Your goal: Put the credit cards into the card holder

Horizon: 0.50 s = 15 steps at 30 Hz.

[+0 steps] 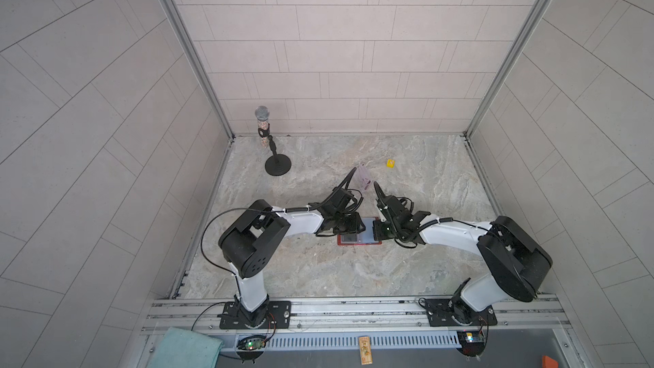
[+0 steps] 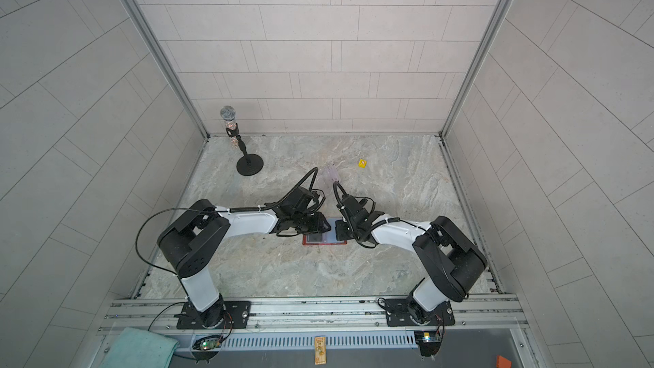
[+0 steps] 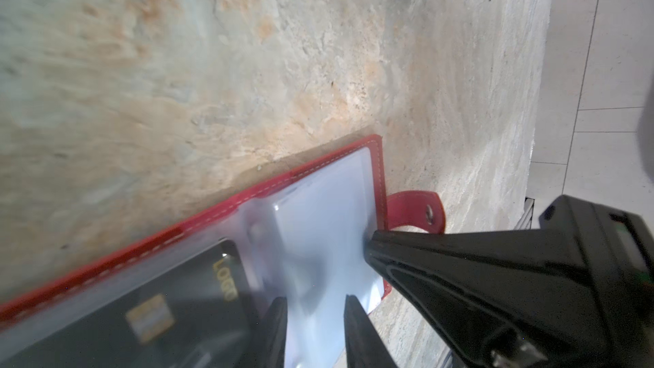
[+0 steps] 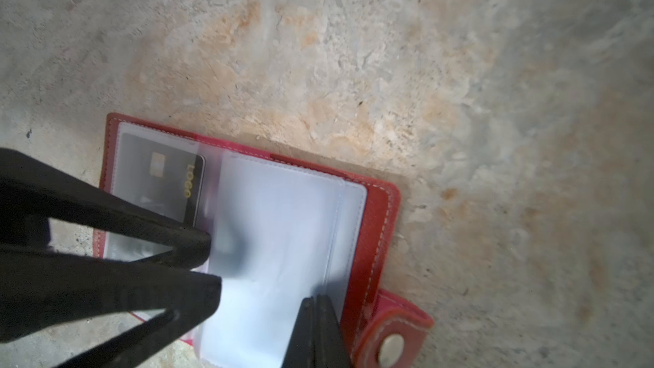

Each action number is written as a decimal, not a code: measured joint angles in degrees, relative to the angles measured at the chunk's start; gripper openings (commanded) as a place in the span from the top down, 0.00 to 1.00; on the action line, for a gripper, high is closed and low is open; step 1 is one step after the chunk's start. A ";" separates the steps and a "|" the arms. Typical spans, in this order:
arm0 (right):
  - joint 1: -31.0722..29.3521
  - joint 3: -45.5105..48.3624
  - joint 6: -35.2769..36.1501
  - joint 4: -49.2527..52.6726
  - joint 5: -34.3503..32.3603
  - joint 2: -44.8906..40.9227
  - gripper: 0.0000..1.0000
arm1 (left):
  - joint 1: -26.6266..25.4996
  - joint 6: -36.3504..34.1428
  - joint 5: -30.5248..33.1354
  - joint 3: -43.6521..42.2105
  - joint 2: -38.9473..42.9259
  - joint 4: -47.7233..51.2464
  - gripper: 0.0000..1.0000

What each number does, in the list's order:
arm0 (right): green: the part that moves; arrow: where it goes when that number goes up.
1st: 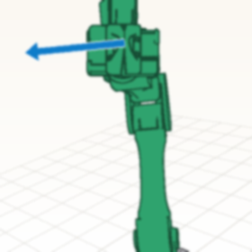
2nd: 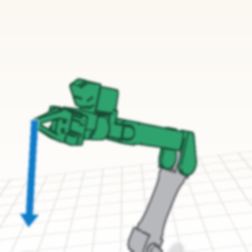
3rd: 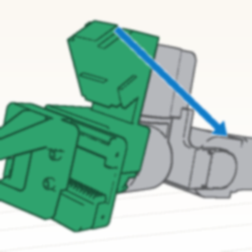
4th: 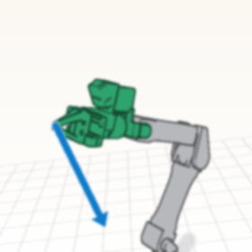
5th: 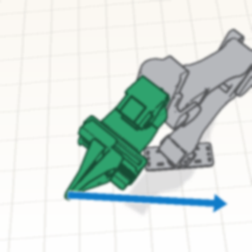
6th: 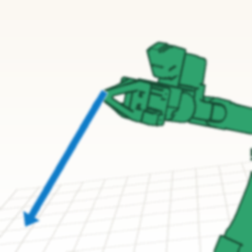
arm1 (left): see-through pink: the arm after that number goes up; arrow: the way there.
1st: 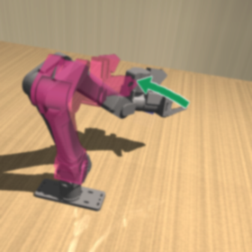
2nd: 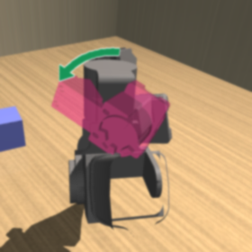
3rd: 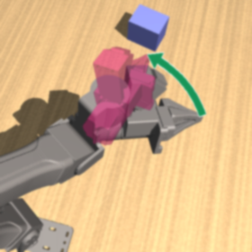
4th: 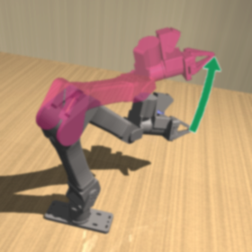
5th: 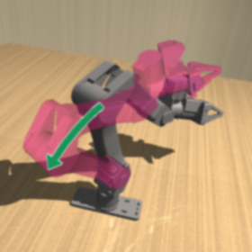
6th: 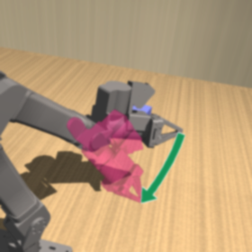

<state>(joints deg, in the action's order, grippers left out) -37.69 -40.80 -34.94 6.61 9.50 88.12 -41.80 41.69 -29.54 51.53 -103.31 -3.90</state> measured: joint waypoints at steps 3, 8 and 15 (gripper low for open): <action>0.13 0.02 0.00 0.00 0.17 0.00 0.99 | -0.13 0.81 -0.55 0.13 -0.87 -1.05 0.68; 0.22 0.02 -0.02 -0.02 0.20 0.00 0.99 | -0.17 1.84 -1.18 0.44 -1.51 -2.36 0.80; 0.22 1.20 -0.04 0.48 -0.13 -1.88 0.96 | -0.39 2.36 -0.81 0.44 -1.49 -2.91 1.00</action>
<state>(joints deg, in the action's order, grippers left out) -37.47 -39.59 -34.98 7.09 9.37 86.24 -42.19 44.05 -30.35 51.96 -104.79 -6.81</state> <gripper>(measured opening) 0.047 0.057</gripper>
